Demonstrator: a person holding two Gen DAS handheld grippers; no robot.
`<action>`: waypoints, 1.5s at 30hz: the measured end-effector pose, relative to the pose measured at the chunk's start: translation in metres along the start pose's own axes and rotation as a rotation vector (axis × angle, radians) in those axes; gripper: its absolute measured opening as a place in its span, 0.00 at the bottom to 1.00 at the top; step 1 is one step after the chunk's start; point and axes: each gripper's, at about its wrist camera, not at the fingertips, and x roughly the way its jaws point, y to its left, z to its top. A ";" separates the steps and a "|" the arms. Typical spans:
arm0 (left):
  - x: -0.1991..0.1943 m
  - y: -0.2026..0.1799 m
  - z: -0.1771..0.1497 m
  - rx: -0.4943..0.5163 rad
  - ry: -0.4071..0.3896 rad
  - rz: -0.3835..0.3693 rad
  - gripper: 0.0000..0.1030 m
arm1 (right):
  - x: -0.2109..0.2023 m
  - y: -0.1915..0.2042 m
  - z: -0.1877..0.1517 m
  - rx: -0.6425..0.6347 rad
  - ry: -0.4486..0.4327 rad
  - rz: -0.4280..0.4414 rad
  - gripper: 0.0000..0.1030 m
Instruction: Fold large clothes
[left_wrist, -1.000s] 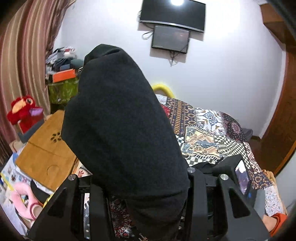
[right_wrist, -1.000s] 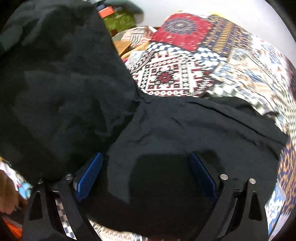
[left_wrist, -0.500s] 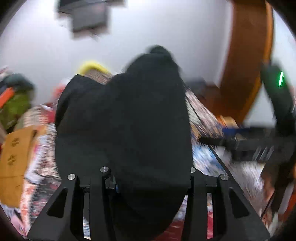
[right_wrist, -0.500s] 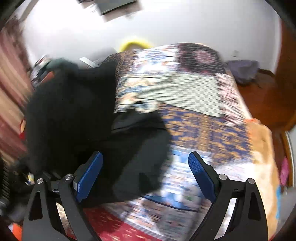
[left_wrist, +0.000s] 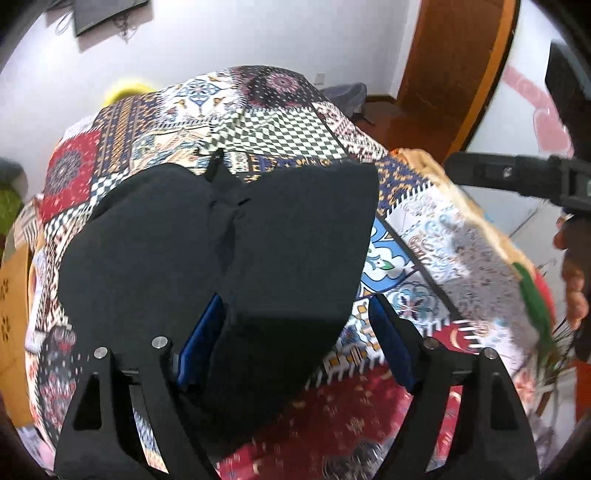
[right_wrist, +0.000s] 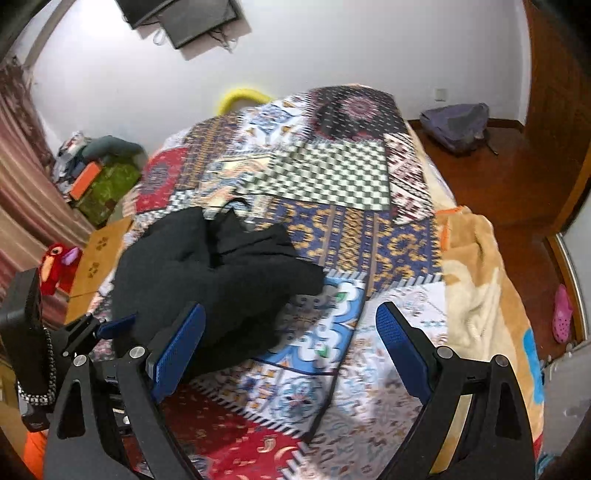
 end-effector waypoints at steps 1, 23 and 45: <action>-0.010 0.004 -0.003 -0.021 -0.010 -0.009 0.79 | -0.001 0.007 0.000 -0.016 -0.003 0.011 0.90; 0.000 0.106 -0.082 -0.405 -0.021 0.000 1.00 | 0.122 -0.002 -0.039 0.074 0.280 0.145 0.90; 0.006 0.168 -0.095 -0.835 -0.029 -0.178 1.00 | 0.130 -0.058 -0.008 0.207 0.304 0.148 0.92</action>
